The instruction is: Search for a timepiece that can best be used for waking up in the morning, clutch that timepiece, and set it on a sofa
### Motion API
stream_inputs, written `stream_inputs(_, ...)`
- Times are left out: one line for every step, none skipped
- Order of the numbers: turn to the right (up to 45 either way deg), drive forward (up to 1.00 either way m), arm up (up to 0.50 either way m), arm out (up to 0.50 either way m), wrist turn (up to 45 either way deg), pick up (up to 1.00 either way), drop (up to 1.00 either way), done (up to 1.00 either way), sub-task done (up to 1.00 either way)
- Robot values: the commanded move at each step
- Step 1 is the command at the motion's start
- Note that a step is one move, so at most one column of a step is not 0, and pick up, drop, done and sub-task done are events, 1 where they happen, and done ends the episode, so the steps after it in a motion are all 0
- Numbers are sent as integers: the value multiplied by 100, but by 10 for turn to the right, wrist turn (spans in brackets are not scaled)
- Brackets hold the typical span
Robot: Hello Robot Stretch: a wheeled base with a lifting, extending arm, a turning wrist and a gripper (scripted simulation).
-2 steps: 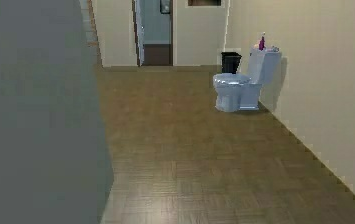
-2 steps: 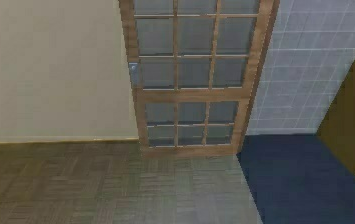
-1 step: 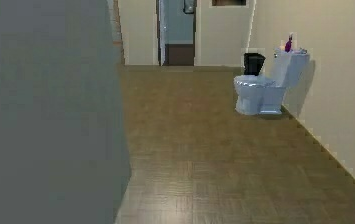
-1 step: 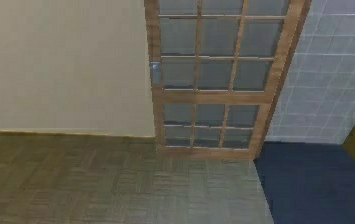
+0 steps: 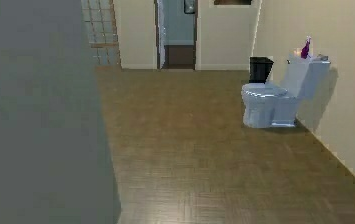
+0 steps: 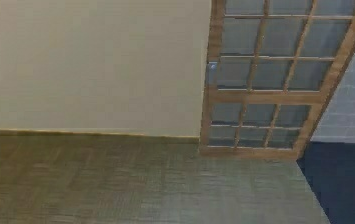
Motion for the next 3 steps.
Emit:
stream_inputs(0, 100, 0, 0, 0, 0, 0, 0, 0)
stream_inputs(0, 100, 0, 0, 0, 0, 0, 0, 0)
stream_inputs(0, 100, 0, 0, 0, 0, 0, 0, 0)
